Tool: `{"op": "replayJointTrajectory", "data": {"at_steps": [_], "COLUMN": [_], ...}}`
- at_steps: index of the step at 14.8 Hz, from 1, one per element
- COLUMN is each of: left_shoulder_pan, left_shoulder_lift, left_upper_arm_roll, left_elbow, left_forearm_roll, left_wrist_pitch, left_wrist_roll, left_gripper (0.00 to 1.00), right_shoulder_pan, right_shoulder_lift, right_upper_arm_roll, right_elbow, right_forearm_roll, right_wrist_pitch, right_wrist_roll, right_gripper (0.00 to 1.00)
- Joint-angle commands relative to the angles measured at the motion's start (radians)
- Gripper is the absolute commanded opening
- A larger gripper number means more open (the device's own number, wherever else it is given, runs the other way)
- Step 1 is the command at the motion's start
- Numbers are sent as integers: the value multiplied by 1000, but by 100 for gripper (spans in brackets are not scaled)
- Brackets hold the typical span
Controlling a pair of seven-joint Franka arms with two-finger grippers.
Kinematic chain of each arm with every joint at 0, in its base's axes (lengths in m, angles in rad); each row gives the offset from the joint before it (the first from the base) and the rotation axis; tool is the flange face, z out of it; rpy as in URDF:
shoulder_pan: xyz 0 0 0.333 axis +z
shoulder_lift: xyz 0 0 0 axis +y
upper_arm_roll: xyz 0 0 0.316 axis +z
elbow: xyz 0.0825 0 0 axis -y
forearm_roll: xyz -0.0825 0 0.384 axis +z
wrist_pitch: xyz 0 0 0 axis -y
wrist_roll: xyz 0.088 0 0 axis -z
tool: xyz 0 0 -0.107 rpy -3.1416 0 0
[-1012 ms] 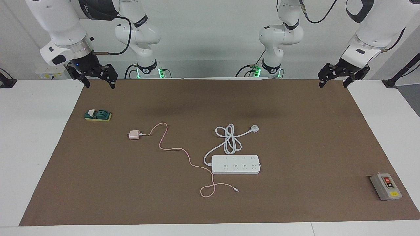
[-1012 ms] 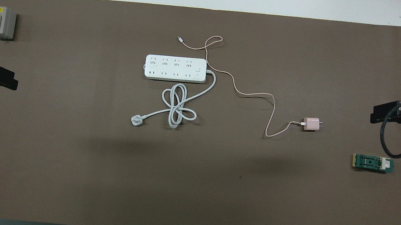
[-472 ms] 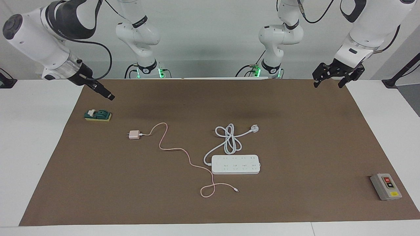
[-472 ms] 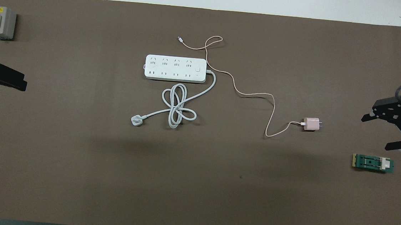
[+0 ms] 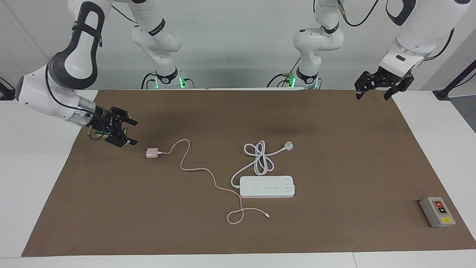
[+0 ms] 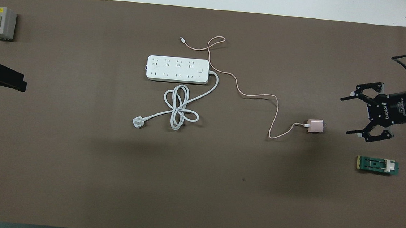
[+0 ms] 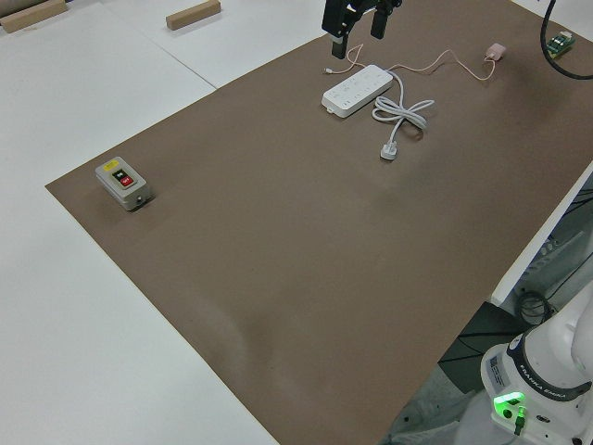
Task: Plug charger into power strip
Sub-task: 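Reach the right gripper to the pink charger and grasp it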
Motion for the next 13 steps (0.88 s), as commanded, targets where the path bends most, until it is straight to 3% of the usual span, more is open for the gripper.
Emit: {"op": "replayJointTrajectory", "data": {"at_steps": [1, 5, 13], "left_shoulder_pan": [1, 1, -10], "left_shoulder_lift": [-33, -32, -9], "left_upper_arm_roll": [10, 8, 8], "left_elbow": [-42, -42, -69], "left_forearm_roll": [-9, -9, -13], "left_wrist_pitch": [29, 37, 124], "left_wrist_roll": [-1, -1, -8], "left_gripper": [100, 100, 100], "right_shoulder_pan": [-32, -12, -32], "right_shoulder_lift": [102, 180, 225], "right_upper_arm_roll": [8, 8, 5], "right_elbow": [-15, -15, -29], "right_forearm_roll": [105, 112, 103], "right_wrist_pitch": [54, 69, 54], "right_wrist_roll": [11, -20, -224], "right_gripper": [100, 100, 100]}}
